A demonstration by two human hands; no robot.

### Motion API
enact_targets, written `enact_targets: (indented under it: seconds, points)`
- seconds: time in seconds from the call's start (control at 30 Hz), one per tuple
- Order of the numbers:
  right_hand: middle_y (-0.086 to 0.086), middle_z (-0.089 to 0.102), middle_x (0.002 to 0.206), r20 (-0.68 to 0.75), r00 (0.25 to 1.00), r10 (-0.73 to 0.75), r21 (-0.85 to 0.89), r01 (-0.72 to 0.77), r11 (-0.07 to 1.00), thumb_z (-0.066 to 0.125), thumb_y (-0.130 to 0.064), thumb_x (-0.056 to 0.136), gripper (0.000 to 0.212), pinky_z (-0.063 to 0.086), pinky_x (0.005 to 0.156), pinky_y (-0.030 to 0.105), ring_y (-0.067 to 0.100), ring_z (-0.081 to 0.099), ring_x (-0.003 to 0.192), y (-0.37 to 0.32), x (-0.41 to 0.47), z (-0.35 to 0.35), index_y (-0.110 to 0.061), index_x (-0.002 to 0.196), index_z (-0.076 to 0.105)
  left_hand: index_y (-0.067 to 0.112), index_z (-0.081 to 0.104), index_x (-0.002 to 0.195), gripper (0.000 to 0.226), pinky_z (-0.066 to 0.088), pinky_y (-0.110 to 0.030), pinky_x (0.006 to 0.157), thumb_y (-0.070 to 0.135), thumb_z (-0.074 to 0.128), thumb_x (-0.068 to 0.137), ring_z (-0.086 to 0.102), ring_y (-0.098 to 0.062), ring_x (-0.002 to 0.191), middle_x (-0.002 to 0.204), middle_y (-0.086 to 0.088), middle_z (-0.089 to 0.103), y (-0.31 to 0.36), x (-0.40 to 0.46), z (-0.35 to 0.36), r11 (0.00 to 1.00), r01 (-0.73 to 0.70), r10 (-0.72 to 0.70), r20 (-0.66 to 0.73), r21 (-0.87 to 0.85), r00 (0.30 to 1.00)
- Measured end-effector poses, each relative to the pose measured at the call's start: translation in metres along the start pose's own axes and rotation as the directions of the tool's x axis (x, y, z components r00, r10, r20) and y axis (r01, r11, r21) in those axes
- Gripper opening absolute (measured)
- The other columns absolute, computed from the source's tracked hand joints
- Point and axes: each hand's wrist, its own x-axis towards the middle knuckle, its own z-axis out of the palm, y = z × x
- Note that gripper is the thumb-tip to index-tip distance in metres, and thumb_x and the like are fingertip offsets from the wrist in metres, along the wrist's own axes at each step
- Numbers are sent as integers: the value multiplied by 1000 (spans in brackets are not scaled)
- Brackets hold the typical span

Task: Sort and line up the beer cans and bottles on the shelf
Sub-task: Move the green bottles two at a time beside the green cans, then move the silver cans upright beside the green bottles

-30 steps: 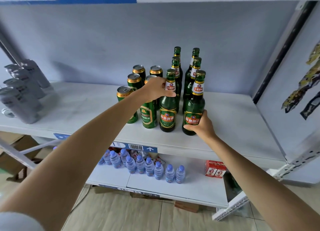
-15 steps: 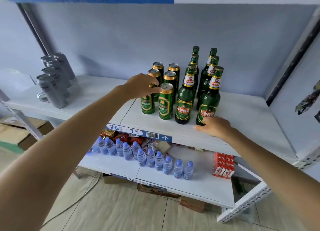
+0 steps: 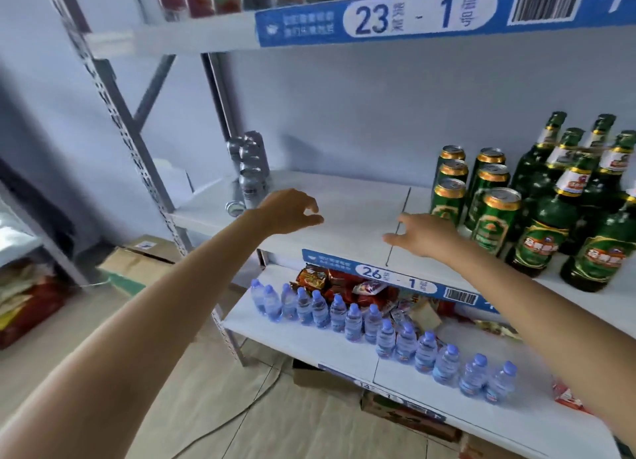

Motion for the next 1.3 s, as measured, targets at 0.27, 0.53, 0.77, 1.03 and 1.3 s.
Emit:
enact_targets:
  seconds: [0.27, 0.53, 0.77, 1.03, 1.3]
  points:
    - [10, 58, 130, 40, 998, -41, 61, 39, 997, 45, -62, 88, 67, 47, 89, 36, 29, 56, 115, -130, 81, 16, -13, 134, 46, 29, 66, 116, 36, 42, -37, 96, 49, 53, 91, 60, -24, 111, 117, 1, 68, -143, -2, -11, 998, 62, -62, -54, -11, 997]
    - [9, 49, 142, 21, 995, -98, 338, 85, 937, 60, -55, 83, 77, 45, 97, 38, 27, 50, 126, -214, 188, 40, -10, 141, 38, 26, 65, 117, 40, 43, -36, 96, 52, 51, 91, 59, -22, 114, 124, 3, 65, -267, 33, -7, 978, 206, -206, -36, -14, 978]
    - [10, 48, 143, 114, 992, -51, 618, -30, 785, 79, -44, 70, 94, 42, 101, 35, 25, 49, 128, -257, 237, 98, -8, 143, 32, 19, 55, 129, 49, 45, -37, 99, 49, 55, 90, 58, -22, 116, 126, -1, 64, -323, 92, 1, 951, 224, -234, -26, -212, 972]
    - [-5, 60, 113, -15, 988, 153, 851, -67, 521, 87, -21, 61, 77, 47, 82, 27, 16, 60, 102, -289, 249, 141, -17, 125, 44, 20, 43, 140, 74, 49, -41, 98, 40, 76, 77, 58, -24, 115, 133, -6, 57, -331, 183, 18, 808, 117, -53, 127, -578, 991]
    - [0, 68, 102, -48, 935, 351, 856, -142, 497, 85, -22, 60, 58, 54, 77, 31, 19, 66, 92, -298, 251, 147, -22, 107, 50, 17, 56, 124, 64, 50, -32, 87, 35, 84, 68, 60, -19, 102, 111, -2, 65, -332, 230, 47, 791, -85, 145, 51, -606, 988]
